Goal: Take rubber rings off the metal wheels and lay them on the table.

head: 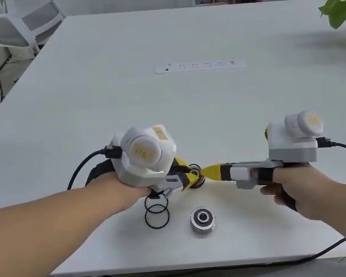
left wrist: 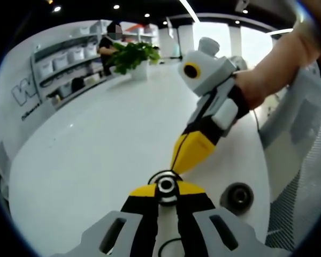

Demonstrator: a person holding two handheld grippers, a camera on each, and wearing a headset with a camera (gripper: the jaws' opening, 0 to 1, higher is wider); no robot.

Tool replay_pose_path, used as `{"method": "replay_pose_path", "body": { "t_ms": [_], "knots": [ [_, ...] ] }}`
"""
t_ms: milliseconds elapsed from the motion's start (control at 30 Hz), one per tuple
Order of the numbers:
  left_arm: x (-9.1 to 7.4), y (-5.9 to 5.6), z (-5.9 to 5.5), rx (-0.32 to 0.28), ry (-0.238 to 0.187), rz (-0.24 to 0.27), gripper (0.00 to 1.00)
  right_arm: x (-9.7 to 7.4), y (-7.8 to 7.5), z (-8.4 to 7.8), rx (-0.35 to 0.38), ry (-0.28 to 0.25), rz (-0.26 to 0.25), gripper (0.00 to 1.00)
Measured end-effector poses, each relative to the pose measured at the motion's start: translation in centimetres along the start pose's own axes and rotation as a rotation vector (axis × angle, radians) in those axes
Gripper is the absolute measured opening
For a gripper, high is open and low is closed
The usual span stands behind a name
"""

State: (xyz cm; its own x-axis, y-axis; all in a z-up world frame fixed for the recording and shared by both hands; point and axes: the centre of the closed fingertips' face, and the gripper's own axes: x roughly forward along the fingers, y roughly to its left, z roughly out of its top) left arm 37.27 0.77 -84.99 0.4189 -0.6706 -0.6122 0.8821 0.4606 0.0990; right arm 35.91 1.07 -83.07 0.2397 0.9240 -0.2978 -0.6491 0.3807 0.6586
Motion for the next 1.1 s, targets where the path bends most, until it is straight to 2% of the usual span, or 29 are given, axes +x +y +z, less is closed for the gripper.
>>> {"method": "replay_pose_path", "body": {
  "t_ms": [333, 500, 533, 567, 833, 1100],
  "knots": [
    [0.0, 0.0, 0.0, 0.004, 0.001, -0.001, 0.12, -0.2, 1.1, 0.0, 0.022, -0.001, 0.054, 0.00],
    [0.0, 0.0, 0.0, -0.003, -0.002, 0.003, 0.12, -0.3, 0.5, 0.0, 0.014, 0.000, 0.023, 0.00],
    [-0.1, -0.1, 0.0, -0.006, -0.004, 0.002, 0.12, -0.2, 0.0, 0.0, 0.000, 0.007, -0.010, 0.00],
    [-0.1, -0.1, 0.0, -0.005, -0.003, 0.001, 0.12, -0.2, -0.2, 0.0, -0.006, 0.006, -0.021, 0.00],
    [-0.1, 0.0, 0.0, -0.014, -0.007, 0.003, 0.13, -0.2, -0.9, -0.3, -0.009, 0.023, -0.055, 0.00],
    [-0.1, -0.1, 0.1, -0.018, 0.004, -0.013, 0.14, -0.3, -1.1, -0.4, -0.006, 0.026, -0.060, 0.00]
  ]
}}
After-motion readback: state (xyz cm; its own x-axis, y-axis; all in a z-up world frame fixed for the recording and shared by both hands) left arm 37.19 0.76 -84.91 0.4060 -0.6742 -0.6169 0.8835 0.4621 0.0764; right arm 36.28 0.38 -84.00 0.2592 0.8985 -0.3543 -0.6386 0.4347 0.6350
